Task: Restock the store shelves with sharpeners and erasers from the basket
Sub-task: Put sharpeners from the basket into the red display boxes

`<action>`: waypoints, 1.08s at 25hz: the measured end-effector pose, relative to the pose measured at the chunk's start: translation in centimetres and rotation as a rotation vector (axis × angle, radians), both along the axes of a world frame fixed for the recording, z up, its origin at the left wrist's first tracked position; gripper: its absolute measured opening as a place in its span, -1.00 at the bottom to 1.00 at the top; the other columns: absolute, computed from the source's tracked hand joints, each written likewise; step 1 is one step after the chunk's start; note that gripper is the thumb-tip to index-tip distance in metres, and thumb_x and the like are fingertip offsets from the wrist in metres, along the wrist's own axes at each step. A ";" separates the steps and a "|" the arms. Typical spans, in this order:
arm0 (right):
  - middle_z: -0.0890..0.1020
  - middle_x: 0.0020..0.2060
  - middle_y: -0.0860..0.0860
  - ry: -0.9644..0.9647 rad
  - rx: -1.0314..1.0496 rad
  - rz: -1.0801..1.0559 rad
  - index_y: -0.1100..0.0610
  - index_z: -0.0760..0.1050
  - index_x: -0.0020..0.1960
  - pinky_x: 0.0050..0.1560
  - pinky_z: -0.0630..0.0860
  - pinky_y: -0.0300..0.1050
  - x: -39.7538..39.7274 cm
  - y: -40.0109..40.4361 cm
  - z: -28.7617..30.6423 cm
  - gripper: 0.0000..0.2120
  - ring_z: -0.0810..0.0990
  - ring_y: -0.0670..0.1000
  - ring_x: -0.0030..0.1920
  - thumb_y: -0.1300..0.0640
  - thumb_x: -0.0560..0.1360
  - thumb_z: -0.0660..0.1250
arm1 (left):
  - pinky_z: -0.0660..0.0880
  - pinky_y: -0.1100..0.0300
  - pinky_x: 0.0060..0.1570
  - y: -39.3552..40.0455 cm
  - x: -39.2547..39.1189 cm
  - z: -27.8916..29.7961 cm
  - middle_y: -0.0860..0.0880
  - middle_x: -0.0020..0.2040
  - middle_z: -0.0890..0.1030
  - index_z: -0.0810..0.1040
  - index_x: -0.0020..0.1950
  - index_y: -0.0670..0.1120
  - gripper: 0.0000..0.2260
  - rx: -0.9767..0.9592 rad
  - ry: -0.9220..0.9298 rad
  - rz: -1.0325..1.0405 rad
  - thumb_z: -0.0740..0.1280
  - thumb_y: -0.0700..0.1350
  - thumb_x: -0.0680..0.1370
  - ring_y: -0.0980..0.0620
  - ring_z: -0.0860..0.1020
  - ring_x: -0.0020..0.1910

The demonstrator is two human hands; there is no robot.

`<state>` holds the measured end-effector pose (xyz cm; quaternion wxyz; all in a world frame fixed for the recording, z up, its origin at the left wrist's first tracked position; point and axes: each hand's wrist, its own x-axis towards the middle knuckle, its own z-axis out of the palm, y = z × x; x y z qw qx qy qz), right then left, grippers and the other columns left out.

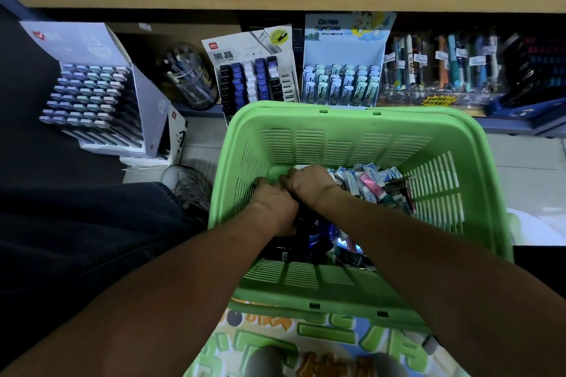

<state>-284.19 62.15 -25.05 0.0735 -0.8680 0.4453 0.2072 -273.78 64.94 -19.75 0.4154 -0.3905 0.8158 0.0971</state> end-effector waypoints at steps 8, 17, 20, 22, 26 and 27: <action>0.58 0.19 0.19 -0.017 0.050 -0.086 0.24 0.50 0.26 0.00 0.57 0.06 -2.4 0.2 1.6 -0.71 0.64 0.23 0.12 0.33 0.60 0.14 | 0.30 -0.06 0.24 -0.2 0.0 0.3 -0.06 0.21 0.58 0.53 0.27 0.02 -0.56 -0.020 -0.011 -0.017 0.22 0.28 0.56 -0.06 0.51 0.21; 0.63 0.03 0.14 0.018 0.126 -0.302 0.21 0.54 0.13 -0.10 0.58 -0.03 -9.9 2.2 7.0 -0.82 0.65 0.15 -0.05 0.31 0.56 0.28 | 0.33 -0.15 0.35 -0.2 -0.2 0.2 -0.19 0.49 0.30 0.26 0.53 -0.13 -0.32 -0.047 0.088 -0.055 0.27 0.24 0.55 -0.17 0.31 0.42; 0.66 0.01 0.08 0.194 0.073 -0.293 0.15 0.56 0.14 -0.16 0.58 -0.06 -11.4 2.2 8.6 -0.82 0.67 0.11 -0.05 0.27 0.57 0.28 | 0.15 -0.20 0.47 0.4 -1.4 0.0 -0.09 0.61 0.12 0.11 0.61 -0.03 -0.29 0.007 0.293 -0.224 0.29 0.18 0.56 -0.12 0.12 0.56; 0.63 -0.13 0.02 0.276 -0.025 -0.177 0.10 0.54 0.10 -0.24 0.51 -0.08 -10.7 2.4 9.1 -0.86 0.64 0.08 -0.14 0.25 0.61 0.25 | 0.10 -0.22 0.48 1.0 -2.0 -0.5 -0.05 0.63 0.05 0.08 0.62 0.09 -0.34 0.065 0.318 -0.299 0.27 0.17 0.58 -0.08 0.04 0.59; 0.63 0.03 0.09 0.058 0.087 -0.178 0.09 0.53 0.20 -0.08 0.58 0.00 -8.6 2.0 5.6 -0.78 0.64 0.16 0.00 0.24 0.57 0.30 | 0.19 -0.23 0.44 0.8 -2.1 -1.6 -0.06 0.62 0.04 0.12 0.60 0.14 -0.39 0.078 0.283 -0.259 0.25 0.17 0.59 -0.10 0.04 0.58; 0.62 0.13 0.11 -0.039 0.182 -0.224 0.06 0.53 0.26 0.01 0.59 0.04 -8.5 1.9 4.3 -0.69 0.62 0.18 0.09 0.20 0.53 0.34 | 0.24 -0.21 0.41 0.6 -1.9 -1.7 -0.06 0.60 0.10 0.17 0.59 0.11 -0.38 0.079 0.279 -0.228 0.27 0.18 0.57 -0.10 0.10 0.55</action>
